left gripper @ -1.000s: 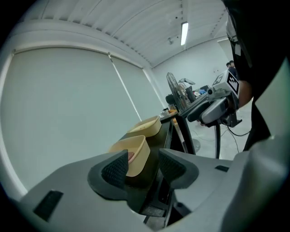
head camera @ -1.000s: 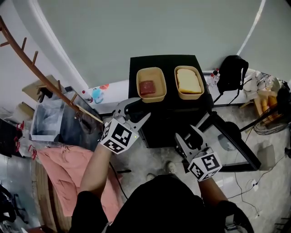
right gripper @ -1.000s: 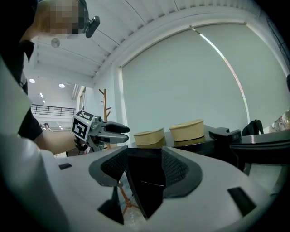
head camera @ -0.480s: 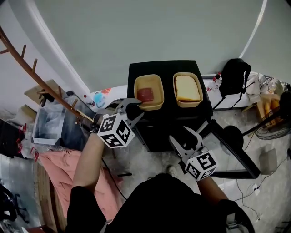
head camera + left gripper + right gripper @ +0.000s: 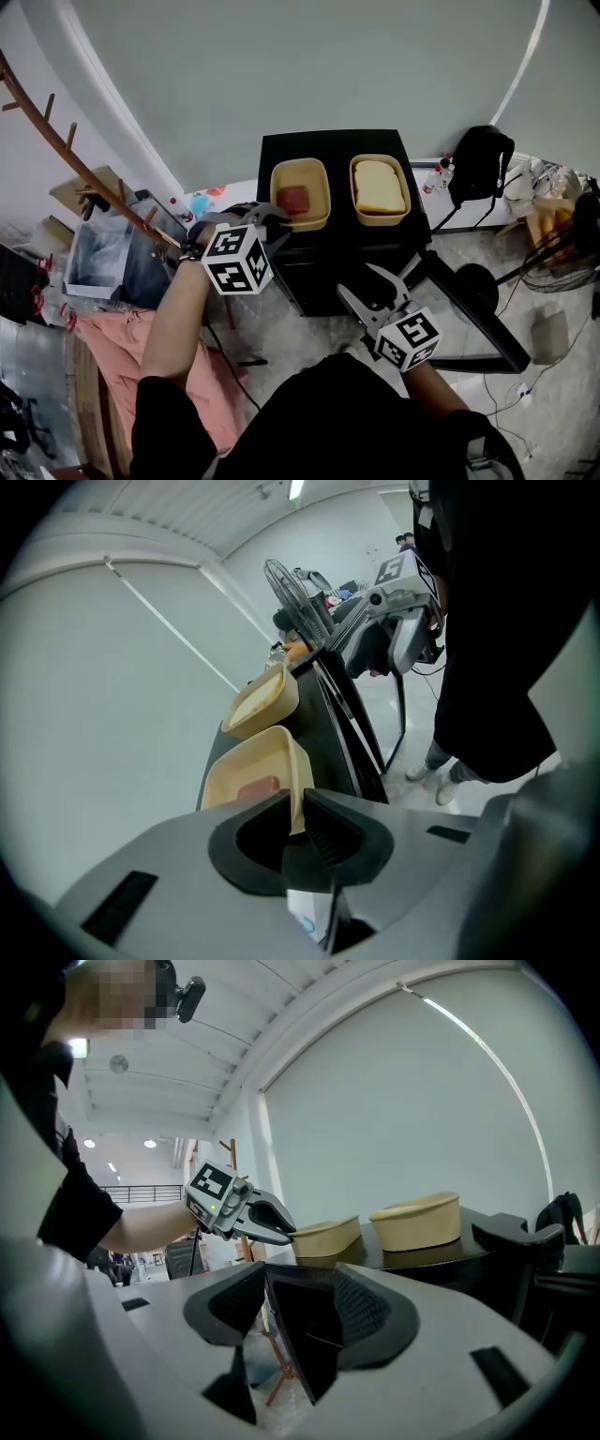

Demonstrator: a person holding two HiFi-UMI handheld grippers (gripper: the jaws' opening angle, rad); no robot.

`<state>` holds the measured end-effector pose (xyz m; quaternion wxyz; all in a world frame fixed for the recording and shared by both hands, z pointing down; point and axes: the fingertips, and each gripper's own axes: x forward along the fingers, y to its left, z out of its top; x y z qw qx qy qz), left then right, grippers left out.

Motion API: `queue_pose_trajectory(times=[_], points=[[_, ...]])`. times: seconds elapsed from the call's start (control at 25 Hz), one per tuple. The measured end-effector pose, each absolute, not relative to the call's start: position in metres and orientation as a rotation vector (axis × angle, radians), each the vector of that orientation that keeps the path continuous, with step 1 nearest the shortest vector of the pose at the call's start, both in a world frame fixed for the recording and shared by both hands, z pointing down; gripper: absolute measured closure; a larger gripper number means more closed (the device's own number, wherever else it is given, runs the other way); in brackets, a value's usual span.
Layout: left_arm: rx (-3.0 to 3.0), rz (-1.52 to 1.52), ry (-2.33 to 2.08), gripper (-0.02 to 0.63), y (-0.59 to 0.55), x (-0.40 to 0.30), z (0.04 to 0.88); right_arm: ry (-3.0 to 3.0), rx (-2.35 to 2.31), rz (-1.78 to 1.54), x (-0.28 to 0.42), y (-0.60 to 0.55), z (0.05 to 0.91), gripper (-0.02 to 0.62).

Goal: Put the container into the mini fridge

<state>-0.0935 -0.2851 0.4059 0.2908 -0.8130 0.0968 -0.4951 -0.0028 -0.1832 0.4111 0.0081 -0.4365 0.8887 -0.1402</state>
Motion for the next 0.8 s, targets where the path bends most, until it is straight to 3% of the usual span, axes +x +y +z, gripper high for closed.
queue_pose_trajectory(times=[0.4, 0.8], points=[[-2.223, -1.31, 0.213, 0.569, -0.27, -0.094, 0.402, 2.729, -1.198, -0.688, -0.024, -0.183, 0.415, 0.347], [-2.257, -1.261, 0.191, 0.569, -0.229, -0.093, 0.398, 2.34, -0.923, -1.235, -0.035, -0.201, 0.412, 0.308]])
